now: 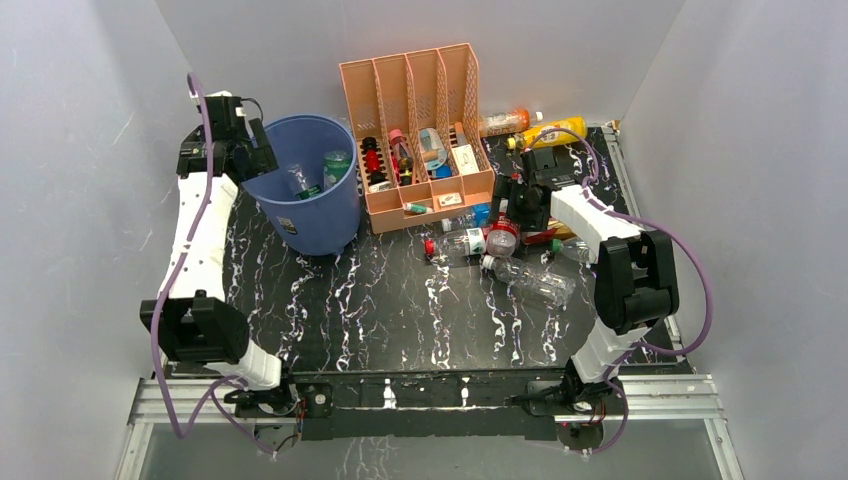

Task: Put the plastic bottles in the bin
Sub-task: Adjust the trash bin at the center of the board.

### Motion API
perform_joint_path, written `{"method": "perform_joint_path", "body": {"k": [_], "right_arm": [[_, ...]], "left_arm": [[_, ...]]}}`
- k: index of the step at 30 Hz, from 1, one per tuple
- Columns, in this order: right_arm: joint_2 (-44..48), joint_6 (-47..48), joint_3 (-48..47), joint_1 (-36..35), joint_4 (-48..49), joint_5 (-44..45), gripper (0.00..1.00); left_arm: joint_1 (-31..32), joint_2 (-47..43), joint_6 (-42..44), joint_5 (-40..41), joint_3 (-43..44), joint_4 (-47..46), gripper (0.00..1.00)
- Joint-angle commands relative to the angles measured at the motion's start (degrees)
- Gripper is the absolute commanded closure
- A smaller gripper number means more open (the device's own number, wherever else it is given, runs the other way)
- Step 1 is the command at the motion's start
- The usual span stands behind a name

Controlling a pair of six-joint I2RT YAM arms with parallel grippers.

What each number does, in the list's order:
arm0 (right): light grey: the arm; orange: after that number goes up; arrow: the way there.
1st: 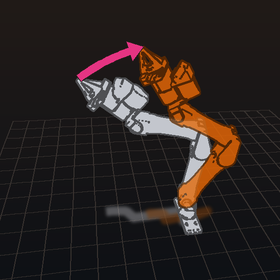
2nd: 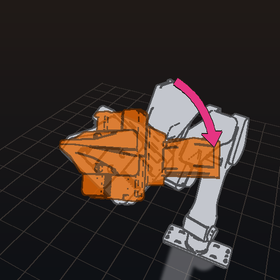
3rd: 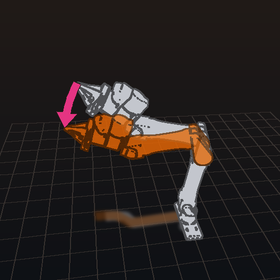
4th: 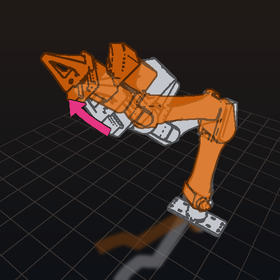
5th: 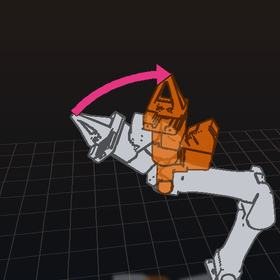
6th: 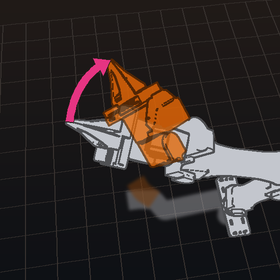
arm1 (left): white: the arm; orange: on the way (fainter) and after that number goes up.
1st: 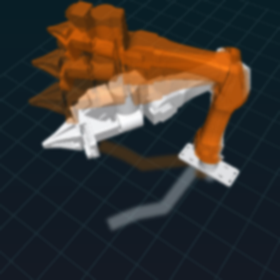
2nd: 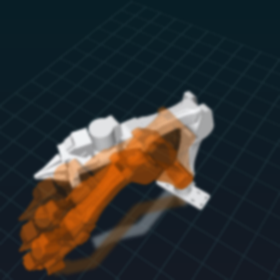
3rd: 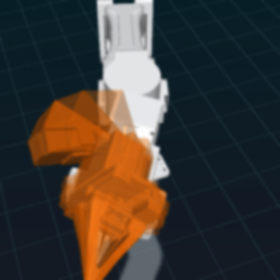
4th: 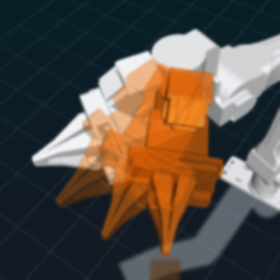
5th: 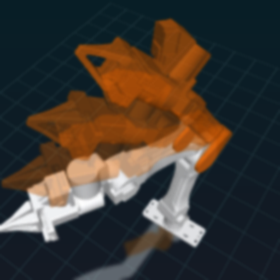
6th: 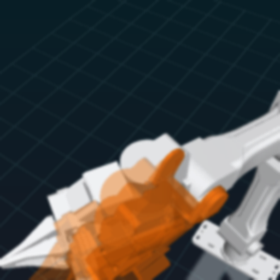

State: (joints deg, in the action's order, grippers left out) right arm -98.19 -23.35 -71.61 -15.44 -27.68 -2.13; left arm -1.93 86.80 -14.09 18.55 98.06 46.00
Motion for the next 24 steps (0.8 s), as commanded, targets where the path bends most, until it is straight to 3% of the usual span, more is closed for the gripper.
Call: {"method": "perform_joint_path", "body": {"k": [1,6,13,24], "right_arm": [[2.46,0.36,0.01,0.15,2.17,-0.61,0.02],[1.98,0.36,-0.1,0.16,2.2,-1.14,0.02],[2.23,0.36,0.24,0.18,2.43,-1.53,0.02],[2.2,0.36,-0.5,0.19,1.82,-2.61,0.02]], "left_arm": [[-1.36,1.38,0.64,1.46,-1.04,-1.42,0.24],[-2.81,2.0,0.95,2.03,-2.02,-2.35,0.55],[-4.83,1.91,1.81,4.9,-0.6,-1.93,0.82],[-11.38,-0.22,2.79,7.56,-2.1,-3.17,0.95]]}}
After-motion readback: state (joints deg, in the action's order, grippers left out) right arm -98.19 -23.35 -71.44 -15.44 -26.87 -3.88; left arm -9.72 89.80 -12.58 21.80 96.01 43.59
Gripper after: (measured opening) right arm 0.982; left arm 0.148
